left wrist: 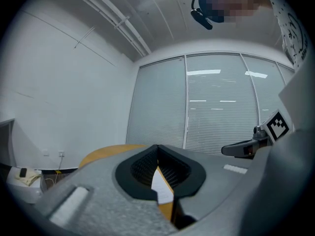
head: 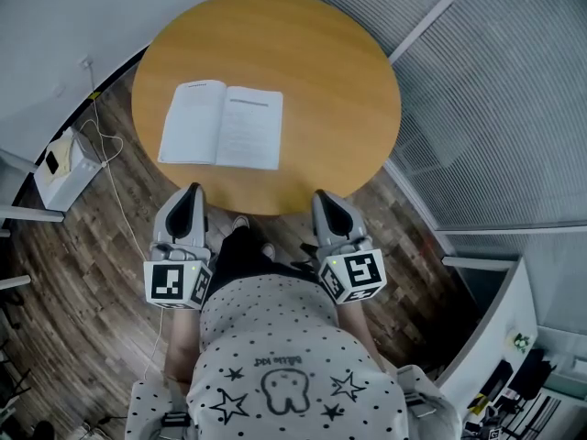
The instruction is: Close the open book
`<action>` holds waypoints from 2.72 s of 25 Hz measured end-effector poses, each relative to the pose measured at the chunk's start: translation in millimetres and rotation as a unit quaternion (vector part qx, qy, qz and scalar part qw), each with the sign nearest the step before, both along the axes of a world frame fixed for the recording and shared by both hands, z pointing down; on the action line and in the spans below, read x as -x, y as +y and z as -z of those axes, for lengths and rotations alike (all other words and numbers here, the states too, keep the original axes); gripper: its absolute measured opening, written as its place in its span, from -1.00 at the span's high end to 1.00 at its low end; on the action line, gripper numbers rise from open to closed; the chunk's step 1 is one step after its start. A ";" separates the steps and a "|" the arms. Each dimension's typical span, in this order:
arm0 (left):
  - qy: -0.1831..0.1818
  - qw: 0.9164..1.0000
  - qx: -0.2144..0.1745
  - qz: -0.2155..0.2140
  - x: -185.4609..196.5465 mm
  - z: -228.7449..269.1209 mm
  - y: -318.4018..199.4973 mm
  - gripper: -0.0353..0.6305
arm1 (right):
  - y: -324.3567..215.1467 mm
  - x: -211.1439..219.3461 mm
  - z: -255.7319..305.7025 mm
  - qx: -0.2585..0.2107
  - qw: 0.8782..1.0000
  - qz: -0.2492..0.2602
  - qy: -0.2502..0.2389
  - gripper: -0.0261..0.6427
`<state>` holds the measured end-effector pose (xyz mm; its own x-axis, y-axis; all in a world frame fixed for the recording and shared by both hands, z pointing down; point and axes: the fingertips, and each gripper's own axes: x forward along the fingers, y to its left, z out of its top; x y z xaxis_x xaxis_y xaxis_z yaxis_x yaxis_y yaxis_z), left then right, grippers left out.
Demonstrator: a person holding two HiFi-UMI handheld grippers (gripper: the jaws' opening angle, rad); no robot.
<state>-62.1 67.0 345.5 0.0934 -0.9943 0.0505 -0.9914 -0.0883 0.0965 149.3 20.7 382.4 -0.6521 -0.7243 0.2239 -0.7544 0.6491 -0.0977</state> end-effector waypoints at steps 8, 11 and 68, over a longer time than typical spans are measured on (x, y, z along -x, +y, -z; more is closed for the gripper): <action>0.008 1.000 -0.005 -0.011 40.9 0.0 -53.6 0.86 | -45.0 35.8 1.0 0.003 1.000 -0.017 0.006 0.91; 0.016 1.000 -0.008 -0.018 59.4 2.1 -78.6 0.87 | -66.1 53.0 5.0 0.005 1.000 -0.023 0.009 0.91; 0.300 0.929 0.184 0.115 128.6 -152.4 -78.7 0.65 | -139.1 86.3 -22.0 0.052 0.996 0.040 0.060 0.91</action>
